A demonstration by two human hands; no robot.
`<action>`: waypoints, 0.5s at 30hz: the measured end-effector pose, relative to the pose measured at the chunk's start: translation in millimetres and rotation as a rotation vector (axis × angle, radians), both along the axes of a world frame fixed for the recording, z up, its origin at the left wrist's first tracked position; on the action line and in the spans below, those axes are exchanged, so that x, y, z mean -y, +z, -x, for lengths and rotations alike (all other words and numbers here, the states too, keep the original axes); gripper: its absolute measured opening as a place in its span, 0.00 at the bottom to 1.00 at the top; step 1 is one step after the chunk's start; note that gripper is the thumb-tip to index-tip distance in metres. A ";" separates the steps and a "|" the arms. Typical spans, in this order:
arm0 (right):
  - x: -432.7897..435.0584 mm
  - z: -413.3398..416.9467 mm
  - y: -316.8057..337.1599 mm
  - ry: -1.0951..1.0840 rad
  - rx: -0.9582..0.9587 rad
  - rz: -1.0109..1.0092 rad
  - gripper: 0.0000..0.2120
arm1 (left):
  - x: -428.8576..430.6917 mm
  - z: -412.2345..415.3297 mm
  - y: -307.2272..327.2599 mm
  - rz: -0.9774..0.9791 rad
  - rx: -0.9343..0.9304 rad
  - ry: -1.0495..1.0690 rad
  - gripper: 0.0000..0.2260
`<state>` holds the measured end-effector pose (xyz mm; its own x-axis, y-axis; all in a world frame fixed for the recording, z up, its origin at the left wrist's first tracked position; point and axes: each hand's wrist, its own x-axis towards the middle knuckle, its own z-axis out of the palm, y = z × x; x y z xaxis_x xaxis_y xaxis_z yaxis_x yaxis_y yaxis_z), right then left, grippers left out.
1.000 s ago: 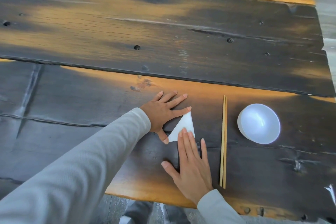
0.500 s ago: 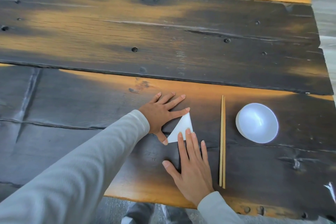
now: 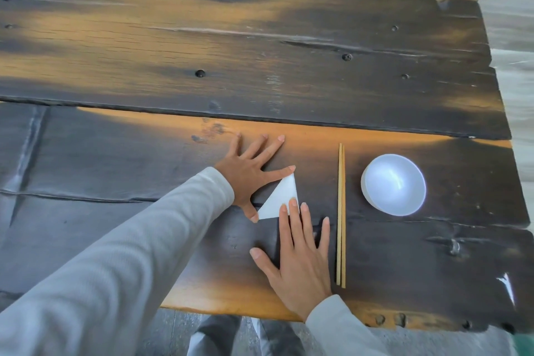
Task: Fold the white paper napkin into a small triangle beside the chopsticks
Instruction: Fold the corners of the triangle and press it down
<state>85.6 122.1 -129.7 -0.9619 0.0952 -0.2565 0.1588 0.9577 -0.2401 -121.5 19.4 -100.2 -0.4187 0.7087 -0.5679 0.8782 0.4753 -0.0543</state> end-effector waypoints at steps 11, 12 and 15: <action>-16.9 -7.6 10.1 -0.088 0.025 -0.032 0.43 | -44.1 -4.3 5.4 0.032 -0.058 -0.079 0.59; -19.2 -8.4 10.4 -0.087 0.022 -0.036 0.43 | -46.9 -5.6 5.6 0.035 -0.063 -0.080 0.59; -23.7 -9.9 10.8 -0.092 0.006 -0.030 0.43 | -53.4 -7.6 4.9 0.040 -0.077 -0.087 0.60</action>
